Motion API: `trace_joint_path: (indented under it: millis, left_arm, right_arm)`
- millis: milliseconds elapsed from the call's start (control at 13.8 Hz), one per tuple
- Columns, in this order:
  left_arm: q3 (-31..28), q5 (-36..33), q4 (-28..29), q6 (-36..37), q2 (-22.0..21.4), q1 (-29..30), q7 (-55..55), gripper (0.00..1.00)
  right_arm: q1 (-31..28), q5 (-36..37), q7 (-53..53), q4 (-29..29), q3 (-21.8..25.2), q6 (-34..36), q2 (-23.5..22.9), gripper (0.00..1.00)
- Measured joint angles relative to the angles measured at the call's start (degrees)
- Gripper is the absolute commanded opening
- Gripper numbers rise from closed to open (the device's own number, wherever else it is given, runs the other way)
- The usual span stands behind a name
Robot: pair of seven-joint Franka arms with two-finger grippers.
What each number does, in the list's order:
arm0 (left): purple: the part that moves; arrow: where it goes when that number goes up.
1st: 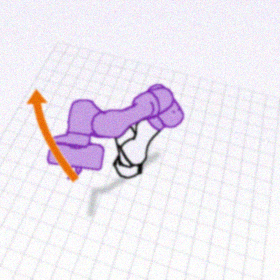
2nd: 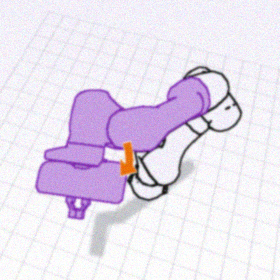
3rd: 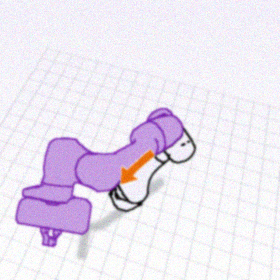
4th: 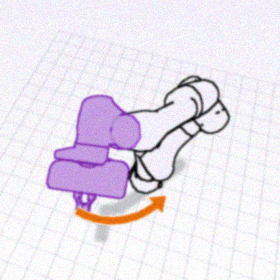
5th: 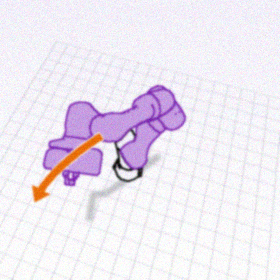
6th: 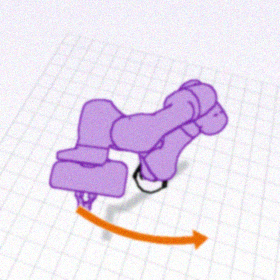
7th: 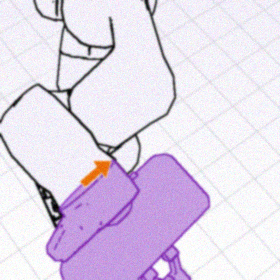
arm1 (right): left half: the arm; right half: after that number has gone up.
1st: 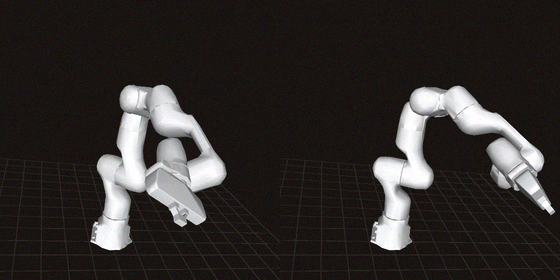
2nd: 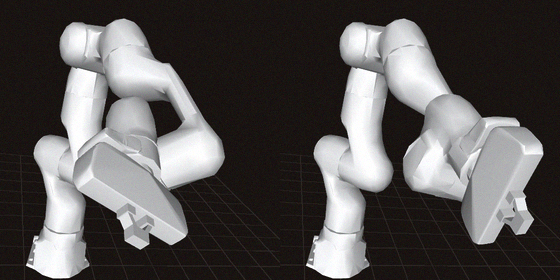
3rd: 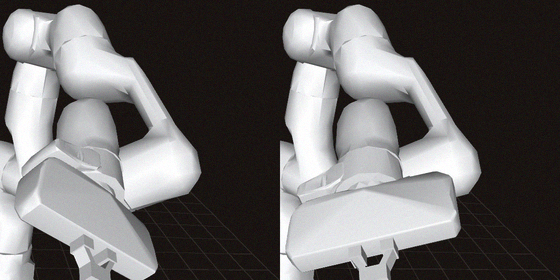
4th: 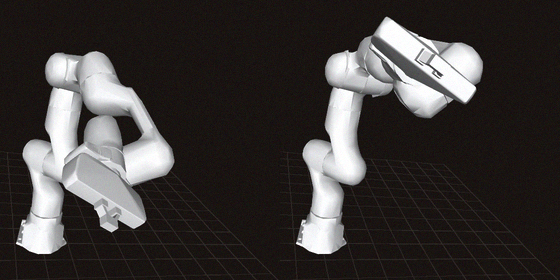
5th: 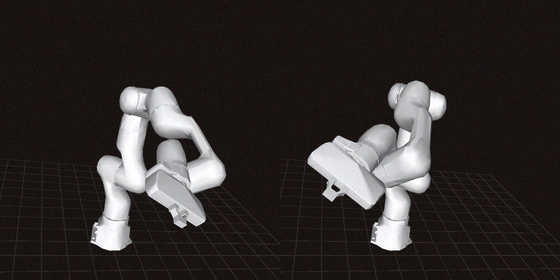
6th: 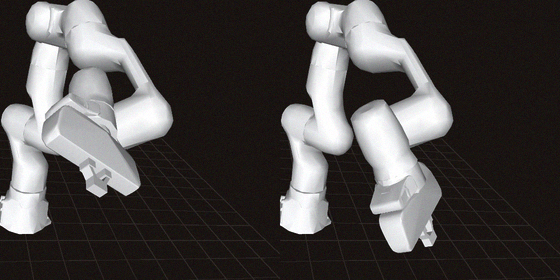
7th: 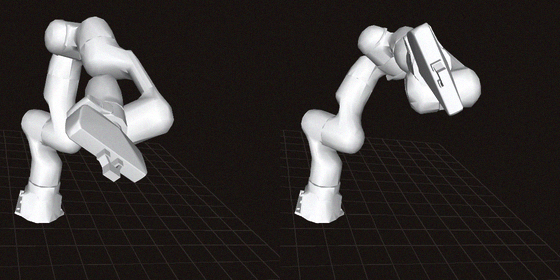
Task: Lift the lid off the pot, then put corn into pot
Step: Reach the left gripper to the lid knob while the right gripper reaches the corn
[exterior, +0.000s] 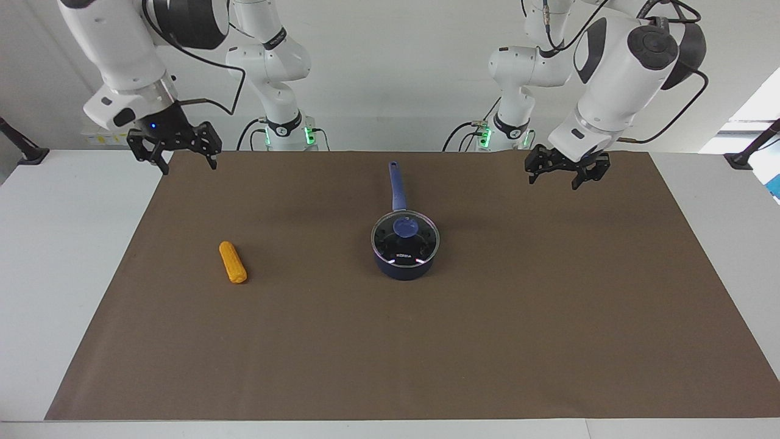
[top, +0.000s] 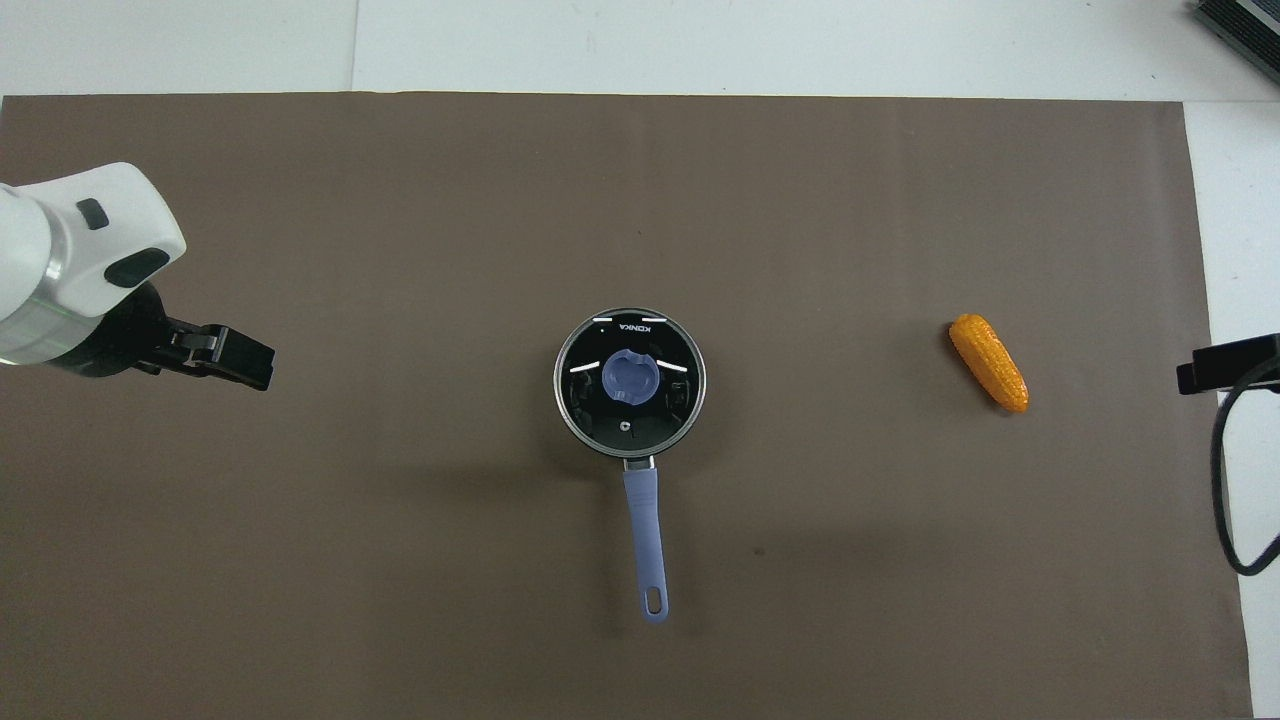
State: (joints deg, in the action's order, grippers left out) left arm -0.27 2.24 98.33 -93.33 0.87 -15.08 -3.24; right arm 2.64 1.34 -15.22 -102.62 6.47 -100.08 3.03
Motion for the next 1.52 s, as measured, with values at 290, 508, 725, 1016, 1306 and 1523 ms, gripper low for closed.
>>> trace_joint_path:
  millis: [290, 508, 725, 1016, 1306, 1523]
  left_arm:
    - [0.2, 0.0, 3.4, -7.0, 1.4, -7.0, -14.4, 1.0]
    - [0.2, 0.5, 3.5, -10.7, 2.9, -10.3, -24.2, 1.0]
    - [0.3, 0.6, 3.5, -14.8, 6.2, -15.5, -35.9, 1.0]
    - [0.3, 0.6, 1.0, -18.4, 11.4, -20.2, -43.8, 1.0]
    - [0.3, 0.4, -5.2, -18.4, 17.4, -23.1, -47.7, 1.0]
    - [0.3, 0.1, -6.1, -18.5, 18.9, -24.5, -49.0, 1.0]
  right_arm:
    - [0.0, 0.0, -6.6, -5.6, 0.0, -11.2, -8.3, 1.0]
    - [-0.1, 0.0, -13.5, -9.5, 0.1, -19.0, -11.9, 1.0]
    - [-0.1, 0.0, -19.3, -10.6, 0.1, -24.9, -15.7, 1.0]
    - [-0.3, 0.0, -24.3, -10.7, 0.1, -30.4, -20.7, 1.0]
    - [-0.3, 0.0, -24.3, -10.8, 0.1, -30.6, -21.1, 1.0]
    - [-0.3, -0.1, -24.3, -10.8, 0.1, -30.6, -21.3, 0.8]
